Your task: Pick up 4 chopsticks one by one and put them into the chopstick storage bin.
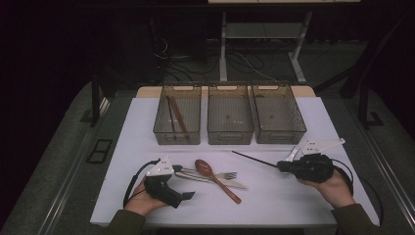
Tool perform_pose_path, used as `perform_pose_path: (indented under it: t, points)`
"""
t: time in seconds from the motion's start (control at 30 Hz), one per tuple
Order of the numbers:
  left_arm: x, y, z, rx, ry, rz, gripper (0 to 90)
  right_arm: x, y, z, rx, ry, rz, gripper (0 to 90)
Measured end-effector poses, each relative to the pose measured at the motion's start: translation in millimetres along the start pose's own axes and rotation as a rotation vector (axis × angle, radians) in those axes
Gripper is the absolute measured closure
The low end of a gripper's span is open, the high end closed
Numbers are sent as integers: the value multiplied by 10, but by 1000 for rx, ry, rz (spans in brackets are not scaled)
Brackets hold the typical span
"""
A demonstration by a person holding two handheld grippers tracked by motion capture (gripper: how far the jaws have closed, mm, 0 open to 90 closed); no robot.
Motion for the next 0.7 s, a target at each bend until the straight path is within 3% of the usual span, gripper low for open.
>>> perform_pose_path:
  t: [0.7]
  points:
    - [1, 5, 7, -2, 5, -6, 0, 465, -46, 93, 11, 96, -21, 860]
Point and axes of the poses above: each handheld gripper's, and its own axes: z roughly forward along the jaws, x roughly out of its top, y roughly to its right, the point moved 7 cm from there along z, roughly forward along the jaws, and after that the axes turned 5 degrees about x, right-handed, at the moved point
